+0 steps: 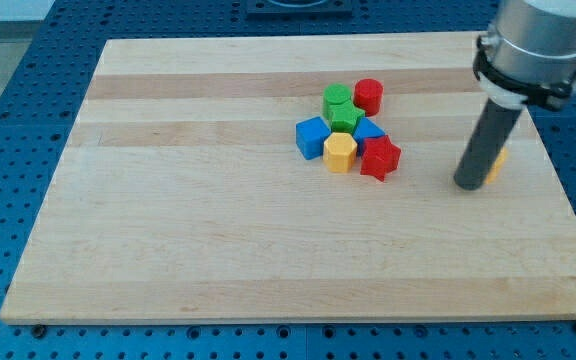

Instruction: Push yellow heart slightly toward top

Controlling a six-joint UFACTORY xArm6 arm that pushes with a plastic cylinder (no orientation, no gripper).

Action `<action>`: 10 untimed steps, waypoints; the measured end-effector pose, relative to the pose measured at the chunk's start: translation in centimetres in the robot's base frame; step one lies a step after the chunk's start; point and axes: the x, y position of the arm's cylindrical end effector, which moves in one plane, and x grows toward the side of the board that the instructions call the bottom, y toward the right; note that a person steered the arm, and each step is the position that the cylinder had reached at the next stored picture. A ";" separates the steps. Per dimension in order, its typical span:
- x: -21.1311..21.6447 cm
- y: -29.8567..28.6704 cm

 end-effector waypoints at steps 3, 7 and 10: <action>-3.8 -3.8; -14.3 -2.6; -15.5 12.4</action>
